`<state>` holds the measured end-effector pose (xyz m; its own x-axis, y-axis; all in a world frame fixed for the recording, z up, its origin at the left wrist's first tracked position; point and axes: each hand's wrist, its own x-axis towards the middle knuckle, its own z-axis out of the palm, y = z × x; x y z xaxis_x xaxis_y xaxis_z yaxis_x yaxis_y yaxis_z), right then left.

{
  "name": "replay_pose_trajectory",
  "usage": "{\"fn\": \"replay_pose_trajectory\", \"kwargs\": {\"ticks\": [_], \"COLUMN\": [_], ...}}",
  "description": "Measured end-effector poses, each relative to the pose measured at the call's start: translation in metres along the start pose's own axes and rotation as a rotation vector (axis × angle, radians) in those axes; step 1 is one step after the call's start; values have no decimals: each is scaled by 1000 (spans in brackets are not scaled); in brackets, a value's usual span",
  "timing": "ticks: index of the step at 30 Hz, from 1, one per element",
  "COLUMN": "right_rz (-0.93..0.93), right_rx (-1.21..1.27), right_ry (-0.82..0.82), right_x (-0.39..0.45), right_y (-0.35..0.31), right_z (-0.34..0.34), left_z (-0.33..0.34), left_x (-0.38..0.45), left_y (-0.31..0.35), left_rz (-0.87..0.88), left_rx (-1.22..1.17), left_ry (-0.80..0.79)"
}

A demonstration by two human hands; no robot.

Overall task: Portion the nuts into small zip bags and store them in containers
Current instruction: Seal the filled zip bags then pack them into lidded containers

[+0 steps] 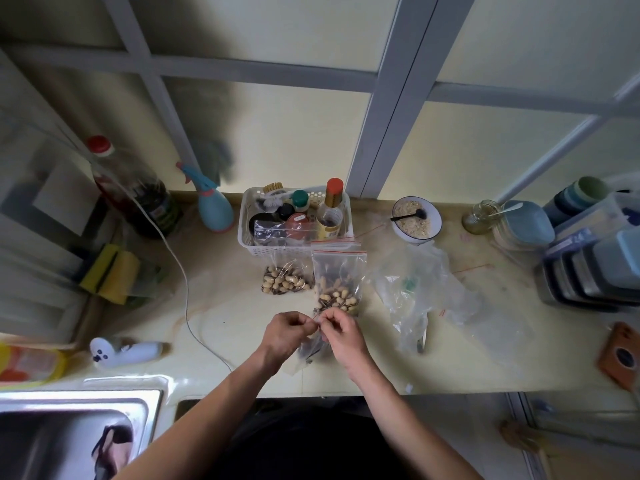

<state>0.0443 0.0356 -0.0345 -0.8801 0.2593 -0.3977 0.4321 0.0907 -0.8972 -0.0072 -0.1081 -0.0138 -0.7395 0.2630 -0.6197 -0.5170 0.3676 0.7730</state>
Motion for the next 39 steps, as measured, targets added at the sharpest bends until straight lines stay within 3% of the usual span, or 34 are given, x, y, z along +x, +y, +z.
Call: {"fn": "replay_pose_trajectory", "kwargs": {"ticks": [9,20,39], "right_rz": [-7,110,221], "right_rx": [-33,-129,-119], "right_ry": [9,189,332], "right_x": [4,22,37], "right_y": [-3,-8,-8], "right_z": [-4,-6,-18], "left_z": [4,12,8], "left_x": [4,13,10], "left_y": [5,16,13], "left_rz": [20,-29,-32], "left_rx": [88,143,169], "left_ry": [46,72,86]}}
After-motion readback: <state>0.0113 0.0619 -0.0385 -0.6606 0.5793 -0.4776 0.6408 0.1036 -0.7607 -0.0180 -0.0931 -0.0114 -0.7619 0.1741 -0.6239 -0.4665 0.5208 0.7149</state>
